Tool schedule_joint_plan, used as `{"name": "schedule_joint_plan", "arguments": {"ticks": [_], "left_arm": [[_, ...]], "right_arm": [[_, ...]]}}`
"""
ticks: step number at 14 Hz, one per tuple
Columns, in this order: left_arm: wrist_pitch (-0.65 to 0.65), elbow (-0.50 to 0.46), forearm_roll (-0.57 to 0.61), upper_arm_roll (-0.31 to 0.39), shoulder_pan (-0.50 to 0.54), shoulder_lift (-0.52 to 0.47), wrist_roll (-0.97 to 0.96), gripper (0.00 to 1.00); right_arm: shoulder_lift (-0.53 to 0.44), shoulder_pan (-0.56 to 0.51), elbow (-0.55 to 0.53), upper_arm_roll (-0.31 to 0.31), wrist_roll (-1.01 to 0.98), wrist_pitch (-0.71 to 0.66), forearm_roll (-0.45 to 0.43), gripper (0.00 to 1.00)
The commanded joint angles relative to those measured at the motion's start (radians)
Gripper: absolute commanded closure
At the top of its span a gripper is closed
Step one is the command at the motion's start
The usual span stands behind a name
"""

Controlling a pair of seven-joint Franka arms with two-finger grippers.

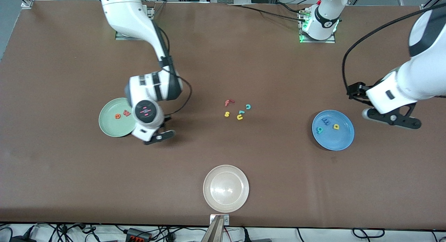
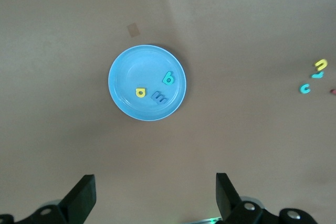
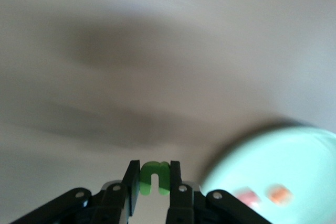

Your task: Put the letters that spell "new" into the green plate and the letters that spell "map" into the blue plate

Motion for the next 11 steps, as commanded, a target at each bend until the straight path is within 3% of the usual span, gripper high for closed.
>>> {"name": "schedule_joint_plan", "arguments": {"ticks": [1, 3, 4, 6, 8, 11], "left_arm": [[0.005, -0.094, -0.19, 0.24, -0.098, -0.184, 0.006, 0.0], [0.116, -0.23, -0.263, 0.491, -0.267, -0.305, 0.003, 0.0], [0.173, -0.305, -0.269, 0.564, -0.325, -0.357, 0.001, 0.0], [0.267, -0.415, -0.272, 0.654, -0.402, -0.425, -0.003, 0.0], [0.322, -0.47, -0.272, 0.733, -0.467, -0.433, 0.006, 0.0], [0.341, -0.498, -0.278, 0.736, -0.47, -0.443, 0.065, 0.0]], "right_arm": [[-0.082, 0.004, -0.134, -0.071, -0.02, -0.022, 0.017, 0.91], [-0.142, 0.002, -0.239, -0.128, -0.049, 0.02, 0.017, 0.91], [-0.153, 0.001, -0.267, -0.16, -0.078, 0.032, 0.017, 0.91], [-0.156, -0.031, -0.302, -0.188, -0.14, 0.044, 0.023, 0.92], [-0.17, -0.071, -0.327, -0.186, -0.147, 0.049, 0.039, 0.91], [-0.15, -0.08, -0.334, -0.183, -0.149, 0.087, 0.058, 0.91]]}}
